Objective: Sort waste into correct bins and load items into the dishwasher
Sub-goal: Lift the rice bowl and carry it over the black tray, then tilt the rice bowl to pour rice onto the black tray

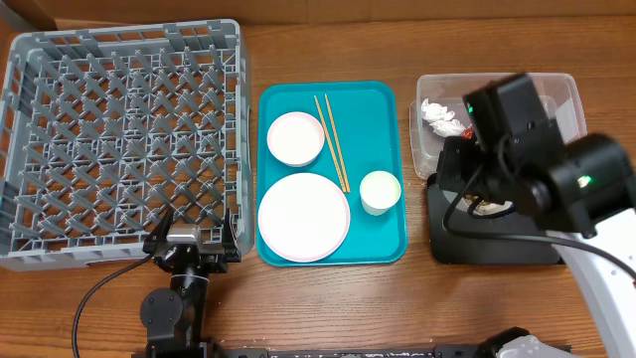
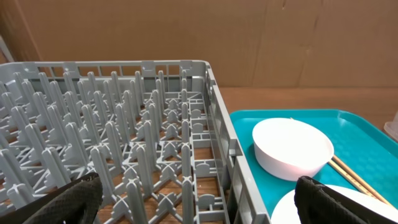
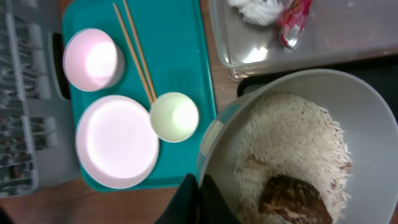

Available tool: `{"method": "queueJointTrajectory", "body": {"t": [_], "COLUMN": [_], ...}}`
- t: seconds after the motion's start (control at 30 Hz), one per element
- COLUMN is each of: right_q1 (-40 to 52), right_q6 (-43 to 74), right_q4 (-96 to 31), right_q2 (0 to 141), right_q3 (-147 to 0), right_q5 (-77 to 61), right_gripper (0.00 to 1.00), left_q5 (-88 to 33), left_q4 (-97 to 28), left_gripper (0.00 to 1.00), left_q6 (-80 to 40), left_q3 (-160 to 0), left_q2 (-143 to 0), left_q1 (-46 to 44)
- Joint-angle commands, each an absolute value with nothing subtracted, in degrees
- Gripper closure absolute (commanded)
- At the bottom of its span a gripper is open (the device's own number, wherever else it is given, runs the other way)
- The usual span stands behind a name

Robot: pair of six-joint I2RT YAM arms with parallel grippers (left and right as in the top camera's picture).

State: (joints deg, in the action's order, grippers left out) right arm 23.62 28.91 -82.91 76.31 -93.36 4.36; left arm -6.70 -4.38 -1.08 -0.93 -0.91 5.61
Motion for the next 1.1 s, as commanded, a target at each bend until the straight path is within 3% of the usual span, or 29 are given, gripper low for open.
{"method": "queueJointTrajectory", "body": {"t": [0.0, 0.37, 0.83, 1.07], "right_q1": [21.0, 2.8, -22.7, -30.2], "right_q6": [26.3, 14.5, 2.7, 1.0], "right_q4": [-77.7, -61.1, -52.8, -50.5], "right_q2": [71.2, 68.0, 68.2, 69.7], "right_q3": [-83.9, -62.8, -49.6, -45.3], "right_q5": [2.8, -19.9, -53.1, -65.5], "right_gripper": [0.96, 0.96, 0.96, 0.96], "left_q5": [-7.1, -7.1, -7.1, -7.1], "left_q4": [-4.2, -4.2, -4.2, -4.2], "left_gripper": [0.00, 0.00, 0.00, 0.00], "left_q6": [-0.8, -0.8, -0.8, -0.8], "left_q3": [-0.5, -0.5, -0.5, -0.5], "left_q2": [-0.3, -0.3, -0.3, -0.3], "left_q1": [5.2, 5.2, 5.2, 5.2]}}
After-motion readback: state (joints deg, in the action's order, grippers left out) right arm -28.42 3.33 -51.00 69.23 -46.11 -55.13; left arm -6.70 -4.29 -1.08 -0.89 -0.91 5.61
